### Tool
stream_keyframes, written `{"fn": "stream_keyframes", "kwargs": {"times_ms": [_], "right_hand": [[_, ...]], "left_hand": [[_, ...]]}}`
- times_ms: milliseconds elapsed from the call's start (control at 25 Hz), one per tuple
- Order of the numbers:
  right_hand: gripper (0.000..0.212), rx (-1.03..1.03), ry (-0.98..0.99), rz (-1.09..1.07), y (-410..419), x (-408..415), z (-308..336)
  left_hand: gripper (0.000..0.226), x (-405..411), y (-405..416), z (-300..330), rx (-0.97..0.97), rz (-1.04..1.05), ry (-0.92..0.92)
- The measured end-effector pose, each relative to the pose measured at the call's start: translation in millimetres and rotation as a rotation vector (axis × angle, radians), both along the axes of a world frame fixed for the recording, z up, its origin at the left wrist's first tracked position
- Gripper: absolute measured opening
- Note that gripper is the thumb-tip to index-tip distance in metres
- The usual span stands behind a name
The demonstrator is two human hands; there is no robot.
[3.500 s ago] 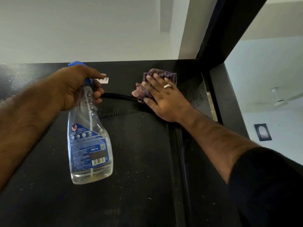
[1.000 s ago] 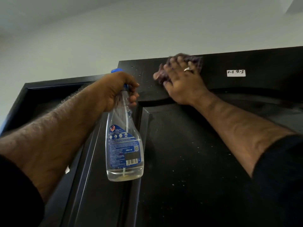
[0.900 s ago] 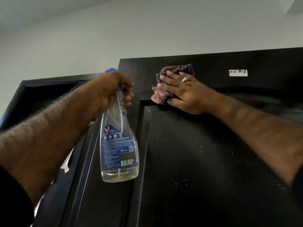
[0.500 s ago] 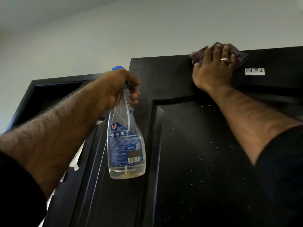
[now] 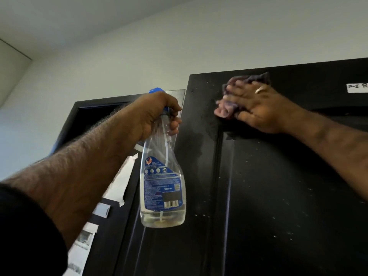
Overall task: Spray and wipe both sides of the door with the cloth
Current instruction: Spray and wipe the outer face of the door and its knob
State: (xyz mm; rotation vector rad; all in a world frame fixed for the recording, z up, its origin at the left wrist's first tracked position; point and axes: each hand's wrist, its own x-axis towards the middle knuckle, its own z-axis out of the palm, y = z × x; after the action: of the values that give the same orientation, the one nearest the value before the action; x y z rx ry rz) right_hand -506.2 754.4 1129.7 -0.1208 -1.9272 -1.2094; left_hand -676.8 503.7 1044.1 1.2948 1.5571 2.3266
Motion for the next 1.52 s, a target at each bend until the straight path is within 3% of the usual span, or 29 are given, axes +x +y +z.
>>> {"fn": "stream_keyframes", "kwargs": {"times_ms": [120,200,280,400,520,560,640,760,840,1040,1120,1200,1240,1320,1400,1480,1520], "right_hand": [[0.083,-0.244,0.466,0.053,-23,-47,17],[0.074,-0.337,0.583,0.047,-50,-87,17],[0.073,-0.278,0.422,0.031,-68,-111,10],[0.076,-0.062,-0.078,0.024,-64,-106,0],[0.069,-0.1,-0.39,0.148,-50,-65,3],[0.07,-0.15,-0.355,0.2,-44,-53,10],[0.078,-0.218,-0.105,0.246,-38,-42,33],[0.071,-0.286,0.289,0.038,-51,-74,52],[0.067,-0.321,0.326,0.015,-73,-110,43],[0.082,-0.025,-0.147,-0.024,-75,-118,-32],[0.077,0.069,-0.435,0.018,-61,-88,-62],[0.07,0.054,-0.523,0.008,-47,-59,-59],[0.071,0.048,-0.441,0.003,-40,-50,-43],[0.074,-0.004,-0.08,0.007,-33,-46,-5],[0.077,-0.235,0.252,-0.026,-47,-65,8],[0.075,-0.315,0.34,-0.039,-70,-97,-14],[0.074,-0.241,0.268,-0.038,-76,-108,-36]], "left_hand": [[0.003,-3,0,-5,-0.035,0.02,0.024],[0.004,-5,2,-9,-0.044,0.021,0.037],[0.006,-10,4,-11,-0.034,0.016,0.027],[0.004,-14,-1,-13,0.0,0.016,0.011],[0.005,-20,-13,-14,0.001,0.028,0.007],[0.005,-22,-16,-15,-0.001,0.03,0.011],[0.005,-24,-21,-16,-0.005,0.032,0.018],[0.01,-22,-26,-17,0.0,0.03,0.011],[0.011,-22,-28,-18,0.002,0.047,0.012],[0.003,-17,-31,-26,-0.004,0.056,0.007],[0.003,-15,-34,-30,0.014,0.055,-0.006],[0.004,-13,-33,-34,0.007,0.05,-0.005],[0.004,-12,-31,-37,-0.002,0.04,-0.003],[0.007,-10,-25,-43,-0.01,0.019,-0.009],[0.013,-8,-17,-47,-0.004,0.01,-0.015],[0.014,-6,-11,-51,0.008,0.011,-0.019],[0.014,-5,-9,-51,0.011,0.01,-0.017]]}}
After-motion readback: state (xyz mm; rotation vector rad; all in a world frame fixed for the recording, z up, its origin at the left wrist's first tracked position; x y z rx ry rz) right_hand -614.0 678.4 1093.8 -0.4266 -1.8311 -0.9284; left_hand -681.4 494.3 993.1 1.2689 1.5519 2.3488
